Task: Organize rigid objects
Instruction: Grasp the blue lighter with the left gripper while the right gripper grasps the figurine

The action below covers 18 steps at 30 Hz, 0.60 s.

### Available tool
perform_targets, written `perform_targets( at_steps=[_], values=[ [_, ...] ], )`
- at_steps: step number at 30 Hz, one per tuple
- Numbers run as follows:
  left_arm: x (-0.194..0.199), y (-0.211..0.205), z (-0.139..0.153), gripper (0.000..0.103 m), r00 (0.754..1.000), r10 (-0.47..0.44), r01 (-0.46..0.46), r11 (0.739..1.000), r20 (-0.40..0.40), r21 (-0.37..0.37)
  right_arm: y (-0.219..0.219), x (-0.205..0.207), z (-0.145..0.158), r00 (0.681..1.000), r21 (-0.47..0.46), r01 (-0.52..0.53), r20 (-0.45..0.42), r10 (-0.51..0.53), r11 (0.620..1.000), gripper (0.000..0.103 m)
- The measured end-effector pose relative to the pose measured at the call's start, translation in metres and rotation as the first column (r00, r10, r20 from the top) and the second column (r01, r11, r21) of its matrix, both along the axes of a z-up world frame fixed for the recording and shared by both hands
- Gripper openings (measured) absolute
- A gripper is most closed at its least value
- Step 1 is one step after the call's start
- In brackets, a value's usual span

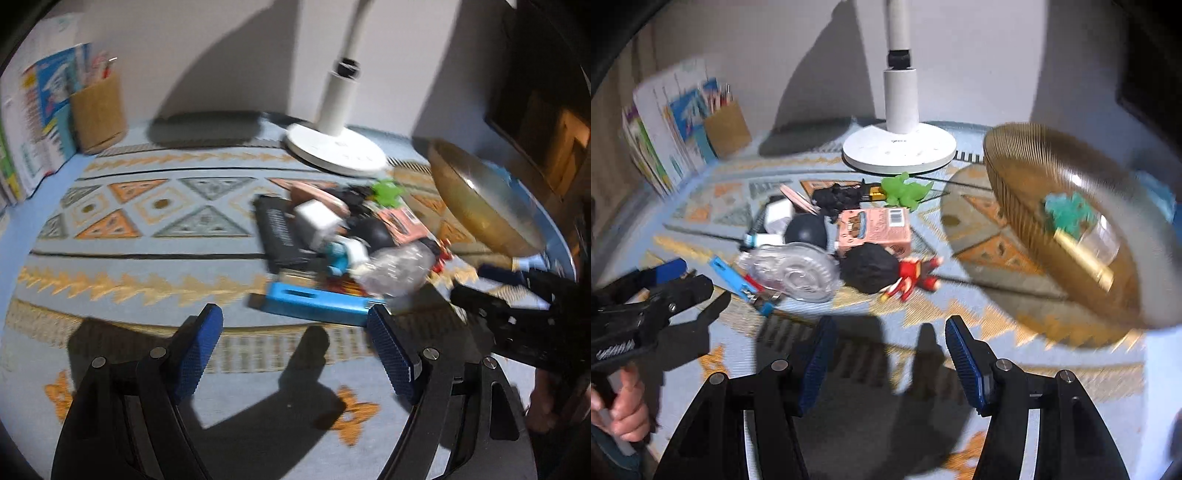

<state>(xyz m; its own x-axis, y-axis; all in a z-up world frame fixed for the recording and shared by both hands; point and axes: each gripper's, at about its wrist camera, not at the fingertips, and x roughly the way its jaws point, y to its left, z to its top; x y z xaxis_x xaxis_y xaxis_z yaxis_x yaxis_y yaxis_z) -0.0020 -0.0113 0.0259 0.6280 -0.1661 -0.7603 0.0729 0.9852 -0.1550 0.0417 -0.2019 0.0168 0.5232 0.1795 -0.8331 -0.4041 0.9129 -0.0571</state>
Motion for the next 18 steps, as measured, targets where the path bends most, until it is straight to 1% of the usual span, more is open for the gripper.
perform_targets(
  at_steps=[2,3,5,6,9,12,14,17,18],
  values=[
    [0.001,-0.016,-0.002,0.079,1.000,-0.026,0.026,0.999,-0.004,0.037,0.008,0.010,-0.007,0.999,-0.096,-0.045,-0.005,0.044,0.994,0.060],
    [0.001,-0.022,-0.003,0.079,1.000,-0.031,0.031,0.998,-0.005,0.057,0.009,0.013,-0.009,0.998,-0.117,-0.060,-0.004,0.060,0.991,0.060],
    [0.004,-0.030,-0.005,0.079,1.000,-0.014,0.015,0.996,-0.007,0.092,0.010,0.021,-0.011,0.995,-0.108,-0.100,-0.013,0.099,0.989,0.060],
    [0.006,-0.032,-0.006,0.079,1.000,-0.008,0.009,0.995,-0.012,0.101,0.010,0.024,-0.010,0.994,-0.102,-0.109,-0.011,0.109,0.989,0.060],
    [0.014,-0.034,-0.013,0.079,0.999,0.005,0.000,0.993,-0.048,0.117,0.017,0.031,-0.010,0.988,-0.121,-0.151,0.009,0.153,0.981,0.060],
    [0.017,-0.033,-0.018,0.079,0.997,0.004,0.004,0.994,-0.079,0.108,0.028,0.035,-0.013,0.980,-0.176,-0.188,0.028,0.196,0.966,0.060],
    [0.017,-0.027,-0.018,0.079,0.997,0.015,-0.008,0.996,-0.078,0.089,0.036,0.034,-0.016,0.975,-0.219,-0.209,0.034,0.221,0.953,0.060],
    [0.013,-0.013,-0.017,0.079,0.996,0.031,-0.024,0.997,-0.088,0.070,0.036,0.037,-0.015,0.972,-0.214,-0.225,0.024,0.235,0.951,0.060],
    [0.011,-0.006,-0.017,0.079,0.995,0.035,-0.029,0.998,-0.096,0.060,0.035,0.038,-0.015,0.972,-0.208,-0.225,0.020,0.234,0.952,0.058]
  ],
)
